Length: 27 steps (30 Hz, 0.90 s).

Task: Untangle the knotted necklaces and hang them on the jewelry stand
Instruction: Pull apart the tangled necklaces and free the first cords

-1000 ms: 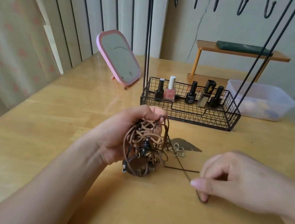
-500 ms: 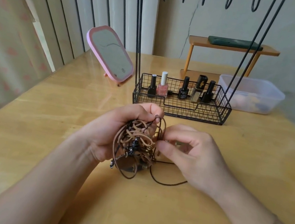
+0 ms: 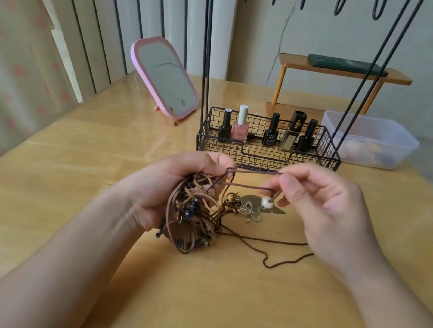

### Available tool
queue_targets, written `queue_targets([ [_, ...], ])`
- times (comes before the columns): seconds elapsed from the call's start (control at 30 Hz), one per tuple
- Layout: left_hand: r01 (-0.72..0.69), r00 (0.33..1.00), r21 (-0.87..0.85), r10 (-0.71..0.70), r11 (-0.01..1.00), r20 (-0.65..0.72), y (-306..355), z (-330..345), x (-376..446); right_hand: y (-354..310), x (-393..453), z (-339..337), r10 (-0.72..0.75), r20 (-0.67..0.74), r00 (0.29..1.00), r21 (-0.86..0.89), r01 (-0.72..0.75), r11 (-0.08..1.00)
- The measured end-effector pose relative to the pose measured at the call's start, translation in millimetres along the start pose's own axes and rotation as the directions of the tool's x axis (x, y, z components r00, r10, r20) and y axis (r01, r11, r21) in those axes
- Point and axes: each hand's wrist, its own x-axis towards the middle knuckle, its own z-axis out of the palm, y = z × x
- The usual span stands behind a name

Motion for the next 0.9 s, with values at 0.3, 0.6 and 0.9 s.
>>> queue_targets([
  [0.3,-0.049,0.998,0.067,0.051,0.997,-0.037,-1.2,0.4,0.1,-12.1,-2.2,-9.1,0.188,0.132,0.973,0.369,-0.224,0.902],
  [0.6,-0.256,0.953,0.261,0.289,0.931,-0.096,2.1,-5.1,1.4,-21.2,-11.3,-19.4,0.041,0.727,0.686,0.084,-0.148,0.985],
  [0.9,-0.536,0.737,0.615,0.675,0.579,0.006,-3.0,8.5,-0.6,-10.5,-27.6,11.7,-0.355,0.634,0.687,-0.535,0.722,0.44],
])
